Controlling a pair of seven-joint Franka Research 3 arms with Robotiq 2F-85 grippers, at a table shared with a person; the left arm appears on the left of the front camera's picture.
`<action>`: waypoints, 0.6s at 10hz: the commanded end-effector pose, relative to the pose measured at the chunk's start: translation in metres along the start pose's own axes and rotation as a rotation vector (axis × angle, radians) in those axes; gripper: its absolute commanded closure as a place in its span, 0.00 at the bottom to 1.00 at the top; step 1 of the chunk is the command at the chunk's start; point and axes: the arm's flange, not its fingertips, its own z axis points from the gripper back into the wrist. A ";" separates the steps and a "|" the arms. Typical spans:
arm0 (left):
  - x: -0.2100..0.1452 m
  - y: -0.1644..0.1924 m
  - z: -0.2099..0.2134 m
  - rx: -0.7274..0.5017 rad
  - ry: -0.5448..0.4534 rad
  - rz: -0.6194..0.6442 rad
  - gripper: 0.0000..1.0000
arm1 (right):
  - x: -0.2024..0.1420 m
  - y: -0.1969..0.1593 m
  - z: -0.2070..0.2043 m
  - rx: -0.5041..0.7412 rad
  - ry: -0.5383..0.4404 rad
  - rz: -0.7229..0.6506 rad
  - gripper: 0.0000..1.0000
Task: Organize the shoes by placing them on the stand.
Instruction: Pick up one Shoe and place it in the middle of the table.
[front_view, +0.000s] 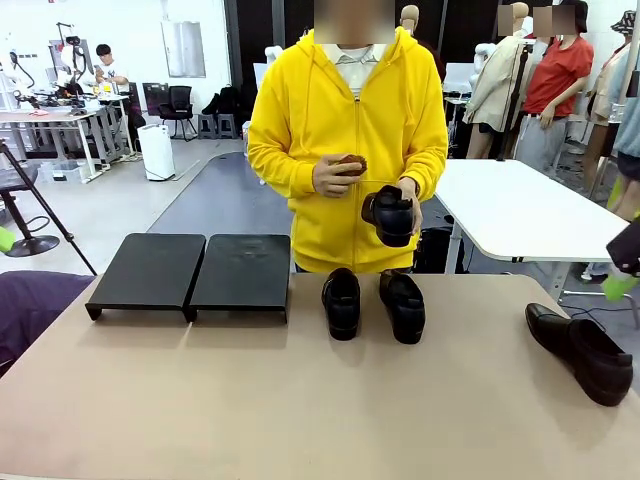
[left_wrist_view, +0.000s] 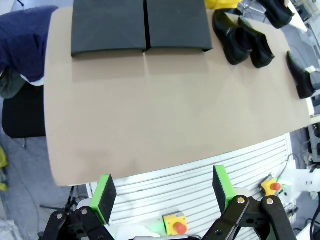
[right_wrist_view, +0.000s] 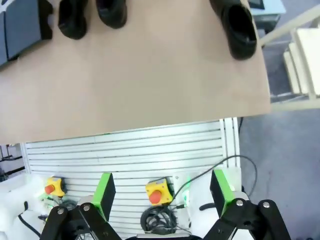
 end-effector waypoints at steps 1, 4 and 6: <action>0.002 0.001 0.000 -0.010 -0.012 -0.004 0.00 | 0.012 0.020 -0.019 -0.017 -0.004 0.037 0.00; 0.002 0.001 0.000 -0.010 -0.012 -0.004 0.00 | 0.059 0.093 -0.062 -0.017 -0.046 0.147 0.00; 0.002 0.001 0.000 -0.010 -0.012 -0.004 0.00 | 0.086 0.124 -0.090 0.018 -0.020 0.204 0.00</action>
